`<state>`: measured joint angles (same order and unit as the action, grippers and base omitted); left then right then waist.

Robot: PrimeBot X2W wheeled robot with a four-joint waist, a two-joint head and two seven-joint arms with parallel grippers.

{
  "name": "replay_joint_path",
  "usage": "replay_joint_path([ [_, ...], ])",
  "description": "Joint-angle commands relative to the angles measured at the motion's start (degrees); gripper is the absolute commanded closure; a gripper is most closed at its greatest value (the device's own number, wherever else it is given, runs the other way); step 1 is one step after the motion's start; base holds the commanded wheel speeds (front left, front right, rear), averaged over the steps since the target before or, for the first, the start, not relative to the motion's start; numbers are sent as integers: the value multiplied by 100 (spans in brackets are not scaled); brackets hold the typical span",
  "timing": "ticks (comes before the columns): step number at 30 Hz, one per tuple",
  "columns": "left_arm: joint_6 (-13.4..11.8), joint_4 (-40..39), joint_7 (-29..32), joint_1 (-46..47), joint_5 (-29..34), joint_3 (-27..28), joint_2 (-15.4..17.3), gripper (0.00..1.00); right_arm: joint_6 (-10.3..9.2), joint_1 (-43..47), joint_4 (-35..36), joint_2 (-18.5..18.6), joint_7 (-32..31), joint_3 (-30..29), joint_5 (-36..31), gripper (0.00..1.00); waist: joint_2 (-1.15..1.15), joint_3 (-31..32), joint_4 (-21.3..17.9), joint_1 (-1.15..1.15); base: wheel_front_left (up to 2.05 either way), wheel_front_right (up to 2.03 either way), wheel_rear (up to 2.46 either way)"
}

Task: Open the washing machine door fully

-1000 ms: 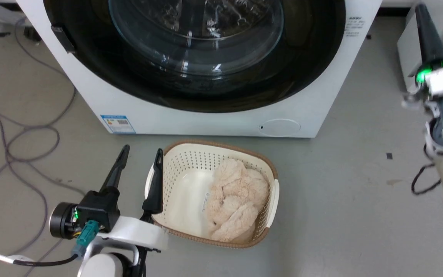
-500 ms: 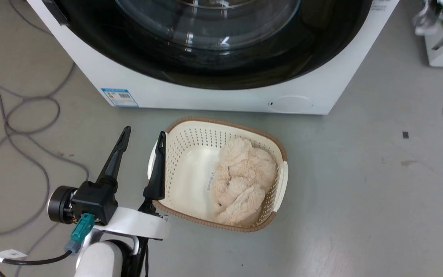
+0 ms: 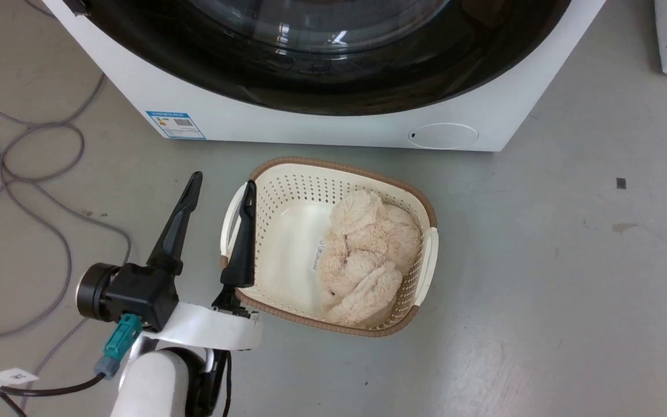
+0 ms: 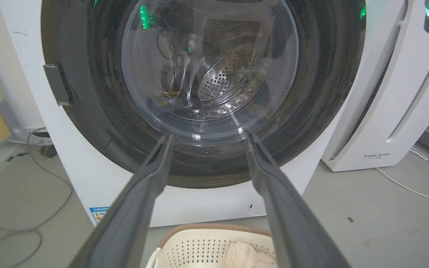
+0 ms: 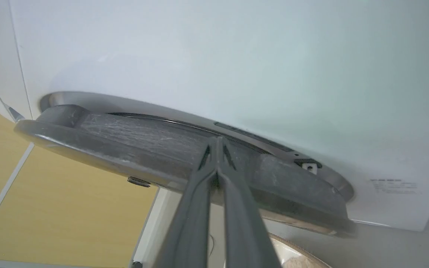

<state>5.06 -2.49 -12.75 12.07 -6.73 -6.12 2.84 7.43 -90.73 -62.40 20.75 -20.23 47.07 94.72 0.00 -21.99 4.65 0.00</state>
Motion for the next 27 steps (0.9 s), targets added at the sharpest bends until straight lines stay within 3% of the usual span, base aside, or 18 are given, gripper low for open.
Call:
replay_joint_path([
  [1,-4,-4,-52,123,-18,-14,4,0,5,-240,-140,-17,-82,133,198,100,0,-18,8,0,0,0,0],
  [15,-21,-39,-219,339,-78,-97,4,0,6,-1143,-664,-102,-818,1072,1141,100,0,-349,92,0,0,0,0],
  [27,-80,36,-225,241,-94,-103,4,0,6,-423,-183,-28,-1435,1215,1210,100,0,-107,97,0,0,0,0],
])
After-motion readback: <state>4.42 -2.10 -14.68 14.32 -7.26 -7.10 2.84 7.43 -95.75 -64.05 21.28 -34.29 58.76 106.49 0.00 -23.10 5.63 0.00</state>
